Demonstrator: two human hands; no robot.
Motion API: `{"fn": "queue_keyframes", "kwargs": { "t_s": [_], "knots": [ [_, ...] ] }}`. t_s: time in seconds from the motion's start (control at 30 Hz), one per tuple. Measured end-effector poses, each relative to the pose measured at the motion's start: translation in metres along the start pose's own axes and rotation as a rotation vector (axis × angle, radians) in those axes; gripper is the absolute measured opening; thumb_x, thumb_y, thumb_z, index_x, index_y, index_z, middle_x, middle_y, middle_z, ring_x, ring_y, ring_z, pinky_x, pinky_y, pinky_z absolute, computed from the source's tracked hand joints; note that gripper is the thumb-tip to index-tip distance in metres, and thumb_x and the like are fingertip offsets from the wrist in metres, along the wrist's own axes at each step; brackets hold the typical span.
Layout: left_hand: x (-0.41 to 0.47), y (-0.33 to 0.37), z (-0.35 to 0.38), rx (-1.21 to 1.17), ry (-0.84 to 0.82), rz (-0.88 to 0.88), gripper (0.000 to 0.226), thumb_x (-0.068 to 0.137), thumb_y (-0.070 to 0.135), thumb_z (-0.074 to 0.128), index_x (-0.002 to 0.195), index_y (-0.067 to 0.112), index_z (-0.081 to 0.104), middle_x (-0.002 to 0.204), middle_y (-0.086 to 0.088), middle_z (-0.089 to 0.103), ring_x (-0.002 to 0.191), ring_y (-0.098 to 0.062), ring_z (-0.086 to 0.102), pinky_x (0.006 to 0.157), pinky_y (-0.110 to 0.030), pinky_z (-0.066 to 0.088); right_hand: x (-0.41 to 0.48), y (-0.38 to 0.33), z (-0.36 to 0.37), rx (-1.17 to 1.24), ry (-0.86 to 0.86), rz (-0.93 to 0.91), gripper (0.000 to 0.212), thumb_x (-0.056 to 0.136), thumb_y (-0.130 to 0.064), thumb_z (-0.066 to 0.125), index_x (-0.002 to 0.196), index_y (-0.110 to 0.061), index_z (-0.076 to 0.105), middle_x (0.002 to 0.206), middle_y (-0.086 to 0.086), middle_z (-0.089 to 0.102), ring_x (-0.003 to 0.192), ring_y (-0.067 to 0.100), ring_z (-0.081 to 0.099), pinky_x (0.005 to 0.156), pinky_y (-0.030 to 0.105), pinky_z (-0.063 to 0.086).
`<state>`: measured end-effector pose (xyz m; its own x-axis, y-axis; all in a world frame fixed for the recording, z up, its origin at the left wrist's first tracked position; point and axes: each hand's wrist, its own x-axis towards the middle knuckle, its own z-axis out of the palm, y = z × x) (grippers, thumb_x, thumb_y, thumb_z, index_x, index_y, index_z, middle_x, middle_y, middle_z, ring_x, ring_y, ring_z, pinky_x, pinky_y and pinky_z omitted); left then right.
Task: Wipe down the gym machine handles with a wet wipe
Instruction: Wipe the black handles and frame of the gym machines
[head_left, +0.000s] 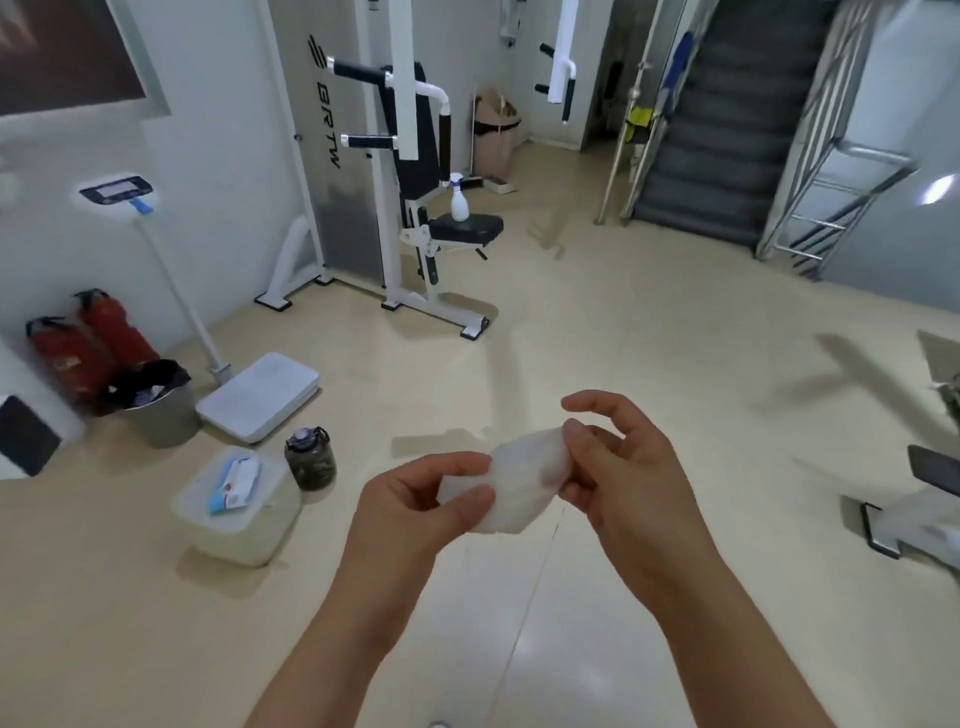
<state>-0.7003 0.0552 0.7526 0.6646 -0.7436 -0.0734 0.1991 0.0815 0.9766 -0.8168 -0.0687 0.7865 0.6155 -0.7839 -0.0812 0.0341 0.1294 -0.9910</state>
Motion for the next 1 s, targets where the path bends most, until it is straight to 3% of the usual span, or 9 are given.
{"fn": "queue_keyframes", "kwargs": {
  "t_s": [0.13, 0.23, 0.33, 0.43, 0.57, 0.67, 0.8, 0.9, 1.0],
  "knots": [
    [0.096, 0.021, 0.021, 0.335, -0.037, 0.047, 0.031, 0.071, 0.004, 0.079, 0.08, 0.033, 0.076, 0.085, 0.009, 0.075, 0.081, -0.01, 0.07, 0.068, -0.016, 0.053, 0.09, -0.027, -0.02, -0.141, 0.014, -0.047, 0.009, 0.09, -0.019, 0.062, 0.094, -0.027, 0.064, 0.084, 0.012, 0.066, 0.07, 0.02, 0.057, 0.073, 0.036, 0.049],
    [0.16, 0.032, 0.05, 0.599, -0.022, 0.213, 0.031, 0.07, 0.011, 0.08, 0.068, 0.04, 0.069, 0.078, 0.022, 0.067, 0.074, 0.001, 0.062, 0.064, -0.006, 0.044, 0.146, -0.043, -0.047, -0.271, -0.077, -0.046, 0.028, 0.076, -0.017, 0.076, 0.094, -0.033, 0.063, 0.095, 0.001, 0.062, 0.069, 0.014, 0.061, 0.066, 0.026, 0.049],
    [0.228, 0.029, 0.08, 0.768, -0.018, 0.365, 0.023, 0.07, 0.026, 0.079, 0.059, 0.039, 0.063, 0.077, 0.017, 0.062, 0.075, -0.002, 0.056, 0.063, -0.008, 0.039, 0.212, -0.047, -0.076, -0.604, -0.161, -0.086, 0.031, 0.072, -0.015, 0.078, 0.089, -0.038, 0.066, 0.093, -0.008, 0.057, 0.063, 0.006, 0.055, 0.062, 0.023, 0.05],
    [0.301, 0.018, 0.108, 0.672, -0.105, 0.321, 0.024, 0.075, 0.034, 0.077, 0.057, 0.026, 0.063, 0.072, 0.01, 0.06, 0.068, -0.006, 0.056, 0.062, -0.01, 0.04, 0.29, -0.041, -0.111, -0.756, -0.172, -0.13, 0.012, 0.078, -0.022, 0.072, 0.076, -0.034, 0.07, 0.092, -0.012, 0.062, 0.072, 0.004, 0.059, 0.067, 0.028, 0.052],
    [0.397, 0.009, 0.158, 0.333, -0.059, 0.195, 0.035, 0.074, 0.029, 0.069, 0.05, 0.013, 0.05, 0.07, 0.005, 0.059, 0.06, -0.01, 0.05, 0.057, -0.015, 0.038, 0.404, -0.046, -0.158, -0.628, -0.27, -0.106, 0.012, 0.082, -0.028, 0.072, 0.071, -0.029, 0.071, 0.099, -0.018, 0.06, 0.071, -0.007, 0.055, 0.069, 0.018, 0.041],
    [0.457, 0.012, 0.192, 0.201, -0.011, 0.138, 0.036, 0.071, 0.026, 0.078, 0.045, 0.016, 0.054, 0.065, 0.003, 0.062, 0.059, -0.009, 0.052, 0.057, -0.015, 0.041, 0.485, -0.058, -0.18, -0.407, -0.32, -0.052, 0.008, 0.085, -0.025, 0.07, 0.078, -0.022, 0.072, 0.107, -0.015, 0.066, 0.081, 0.001, 0.059, 0.071, 0.02, 0.041],
    [0.53, 0.024, 0.206, 0.105, 0.009, 0.074, 0.032, 0.061, 0.027, 0.078, 0.056, 0.014, 0.048, 0.057, -0.002, 0.046, 0.054, -0.014, 0.043, 0.054, -0.016, 0.038, 0.574, -0.079, -0.172, -0.004, -0.453, 0.15, 0.014, 0.083, -0.022, 0.063, 0.075, -0.01, 0.063, 0.071, 0.001, 0.064, 0.054, 0.008, 0.047, 0.045, 0.017, 0.034],
    [0.582, 0.033, 0.206, 0.148, 0.0, 0.035, 0.013, 0.071, 0.014, 0.076, 0.08, 0.014, 0.068, 0.062, -0.004, 0.061, 0.057, -0.014, 0.054, 0.058, -0.016, 0.044, 0.635, -0.082, -0.154, 0.181, -0.437, 0.253, 0.014, 0.077, -0.023, 0.062, 0.073, -0.011, 0.056, 0.058, 0.0, 0.052, 0.044, 0.007, 0.043, 0.037, 0.015, 0.035],
    [0.638, 0.035, 0.199, 0.321, 0.159, 0.087, 0.005, 0.086, 0.008, 0.067, 0.082, 0.008, 0.072, 0.054, 0.006, 0.062, 0.05, -0.004, 0.053, 0.054, -0.011, 0.041, 0.698, -0.07, -0.132, 0.318, -0.366, 0.33, 0.01, 0.085, -0.016, 0.062, 0.081, -0.007, 0.059, 0.067, 0.007, 0.058, 0.054, 0.011, 0.057, 0.046, 0.018, 0.051]
  ]
}}
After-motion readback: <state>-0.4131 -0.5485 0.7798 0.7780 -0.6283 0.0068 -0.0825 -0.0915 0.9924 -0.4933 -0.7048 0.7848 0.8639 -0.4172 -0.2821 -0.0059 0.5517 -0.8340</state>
